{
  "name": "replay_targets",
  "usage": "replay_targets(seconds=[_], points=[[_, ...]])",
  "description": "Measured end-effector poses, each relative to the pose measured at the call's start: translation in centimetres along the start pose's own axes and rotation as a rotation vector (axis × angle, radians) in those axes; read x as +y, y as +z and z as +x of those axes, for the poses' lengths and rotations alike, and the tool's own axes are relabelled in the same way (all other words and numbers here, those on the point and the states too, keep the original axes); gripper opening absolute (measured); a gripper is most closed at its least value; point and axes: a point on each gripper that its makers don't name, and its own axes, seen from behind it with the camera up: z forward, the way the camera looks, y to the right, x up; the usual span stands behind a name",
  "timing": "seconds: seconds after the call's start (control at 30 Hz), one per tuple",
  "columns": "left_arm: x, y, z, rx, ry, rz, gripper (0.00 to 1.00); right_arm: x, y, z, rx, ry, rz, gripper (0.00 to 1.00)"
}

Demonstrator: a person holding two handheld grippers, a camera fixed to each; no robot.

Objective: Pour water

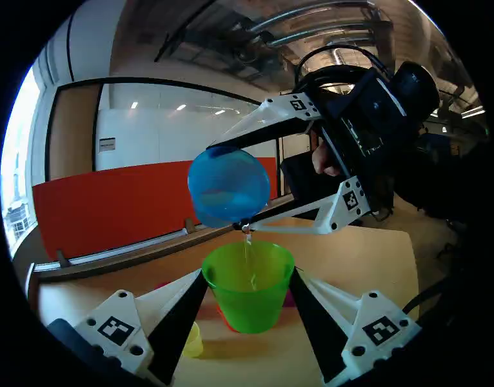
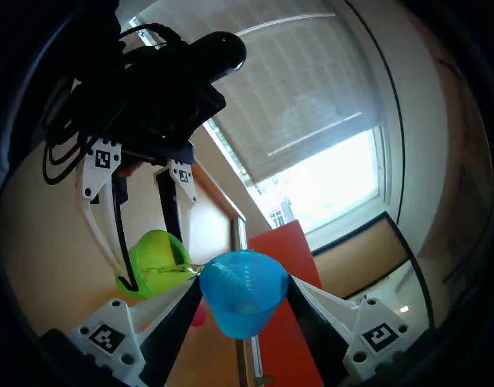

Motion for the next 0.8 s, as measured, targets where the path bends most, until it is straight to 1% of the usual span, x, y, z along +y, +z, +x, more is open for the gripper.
replay_targets(seconds=[0.4,0.8], points=[[-0.05,-0.02,0.04,0.0,0.001,0.001,0.87,0.56,-0.08,0.09,0.0,-0.02,-0.01,0.93],[-0.03,0.0,0.03,0.002,0.002,0.001,0.87,0.63,-0.07,0.48,0.006,-0.039,-0.012,0.93]])
